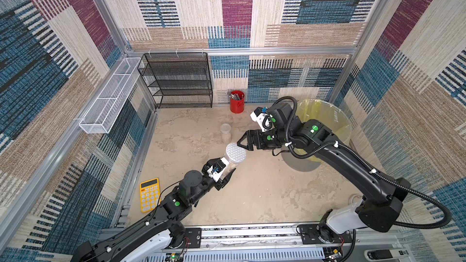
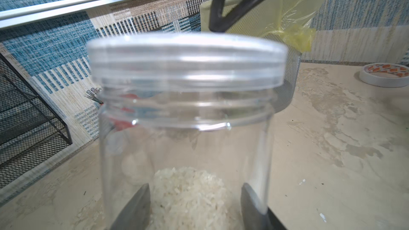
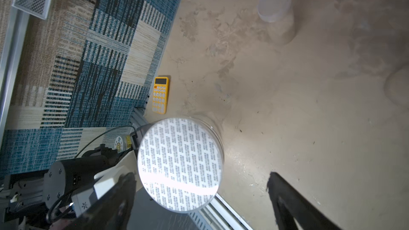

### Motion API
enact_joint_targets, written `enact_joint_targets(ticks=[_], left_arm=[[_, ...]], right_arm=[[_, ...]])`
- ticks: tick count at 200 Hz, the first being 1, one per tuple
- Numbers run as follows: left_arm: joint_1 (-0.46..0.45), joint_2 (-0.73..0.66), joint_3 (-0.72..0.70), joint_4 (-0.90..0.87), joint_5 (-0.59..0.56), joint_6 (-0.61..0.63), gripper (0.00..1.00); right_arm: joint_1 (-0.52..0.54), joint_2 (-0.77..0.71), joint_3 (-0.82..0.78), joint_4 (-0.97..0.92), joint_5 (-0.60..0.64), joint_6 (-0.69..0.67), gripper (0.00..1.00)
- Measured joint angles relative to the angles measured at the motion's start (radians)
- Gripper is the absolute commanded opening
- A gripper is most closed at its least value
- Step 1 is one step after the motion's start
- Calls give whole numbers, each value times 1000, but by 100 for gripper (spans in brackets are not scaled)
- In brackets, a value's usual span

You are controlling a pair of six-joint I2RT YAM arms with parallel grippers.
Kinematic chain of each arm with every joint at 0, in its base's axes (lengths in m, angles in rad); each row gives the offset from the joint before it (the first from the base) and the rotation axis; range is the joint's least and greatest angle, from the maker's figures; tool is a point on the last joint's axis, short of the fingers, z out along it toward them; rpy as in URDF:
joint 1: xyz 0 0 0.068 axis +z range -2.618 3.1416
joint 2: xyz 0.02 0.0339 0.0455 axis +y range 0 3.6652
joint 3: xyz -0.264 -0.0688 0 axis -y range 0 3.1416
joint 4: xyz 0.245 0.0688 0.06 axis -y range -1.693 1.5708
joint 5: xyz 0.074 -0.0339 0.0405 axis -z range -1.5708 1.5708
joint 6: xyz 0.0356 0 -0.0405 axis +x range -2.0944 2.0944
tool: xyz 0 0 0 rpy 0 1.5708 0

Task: Empty moldy rice from jars
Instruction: Unscrew the lid from the jar.

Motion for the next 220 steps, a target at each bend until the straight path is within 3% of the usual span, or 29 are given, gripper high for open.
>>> enact_joint_targets(ticks=[55,158,220], left_arm=[[0,93,5,38,-19,58,30],[0,124,18,67,-15,77,30],[0,124,18,67,-14,82,30]], right_arm=[[6,60,55,-51,1,88,97],[43,193,141,-119,-1,68,99],[65,217,157,-148,24,50,90]])
